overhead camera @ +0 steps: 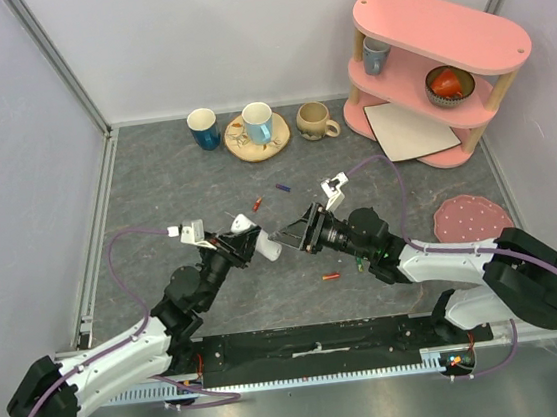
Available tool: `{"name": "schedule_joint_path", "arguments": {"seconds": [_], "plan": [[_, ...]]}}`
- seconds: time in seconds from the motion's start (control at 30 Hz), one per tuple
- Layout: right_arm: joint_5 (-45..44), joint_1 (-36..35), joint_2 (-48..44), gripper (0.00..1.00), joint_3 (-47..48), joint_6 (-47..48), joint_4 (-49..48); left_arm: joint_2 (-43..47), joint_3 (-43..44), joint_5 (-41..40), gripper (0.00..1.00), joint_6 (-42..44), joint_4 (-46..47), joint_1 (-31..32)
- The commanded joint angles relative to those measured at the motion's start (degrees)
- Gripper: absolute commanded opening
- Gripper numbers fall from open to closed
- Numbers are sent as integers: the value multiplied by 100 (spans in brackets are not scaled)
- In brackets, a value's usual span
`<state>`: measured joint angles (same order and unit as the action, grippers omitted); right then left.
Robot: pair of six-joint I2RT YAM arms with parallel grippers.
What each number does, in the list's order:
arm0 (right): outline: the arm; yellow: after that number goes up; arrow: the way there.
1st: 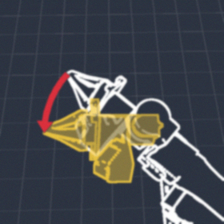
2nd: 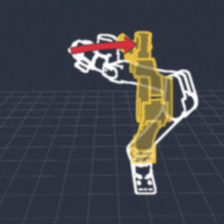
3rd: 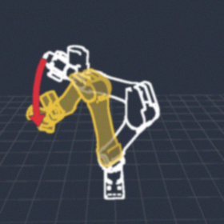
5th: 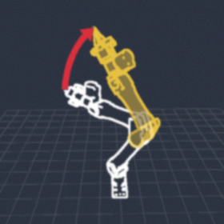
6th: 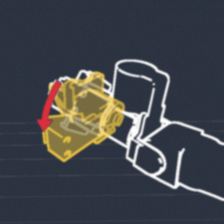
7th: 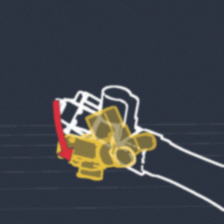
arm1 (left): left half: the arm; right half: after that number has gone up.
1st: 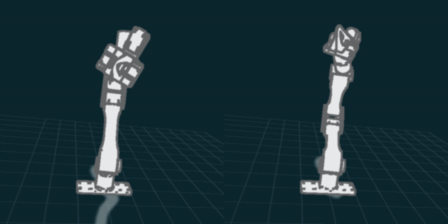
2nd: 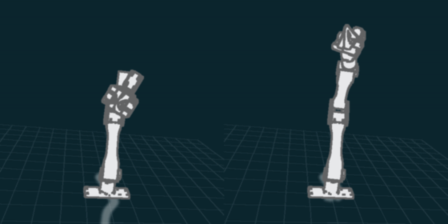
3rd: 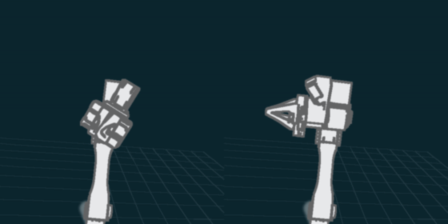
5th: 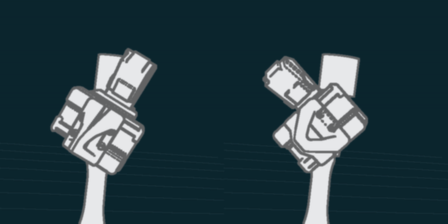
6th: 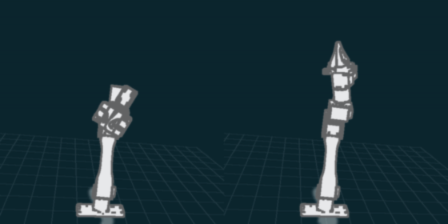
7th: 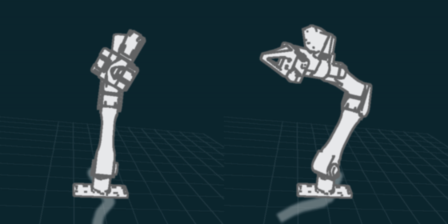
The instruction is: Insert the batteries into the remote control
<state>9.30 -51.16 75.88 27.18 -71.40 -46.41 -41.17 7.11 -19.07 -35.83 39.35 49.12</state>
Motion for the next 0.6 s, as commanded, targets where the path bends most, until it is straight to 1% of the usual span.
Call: {"name": "schedule_joint_path", "arguments": {"seconds": [0.0, 0.17, 0.47, 0.57], "plan": [[116, 18, -152, 60, 25, 47, -105, 144, 80, -193, 2, -187, 459, 27], [221, 18, -55, 66, 7, -24, -131, 153, 159, -176, 2, -231, 600, 18], [327, 18, -29, 67, -19, -23, -140, 223, 211, -237, 2, -161, 582, 18], [344, 18, -82, 69, -116, -24, -140, 197, 273, -325, 2, -47, 547, 18]]}}
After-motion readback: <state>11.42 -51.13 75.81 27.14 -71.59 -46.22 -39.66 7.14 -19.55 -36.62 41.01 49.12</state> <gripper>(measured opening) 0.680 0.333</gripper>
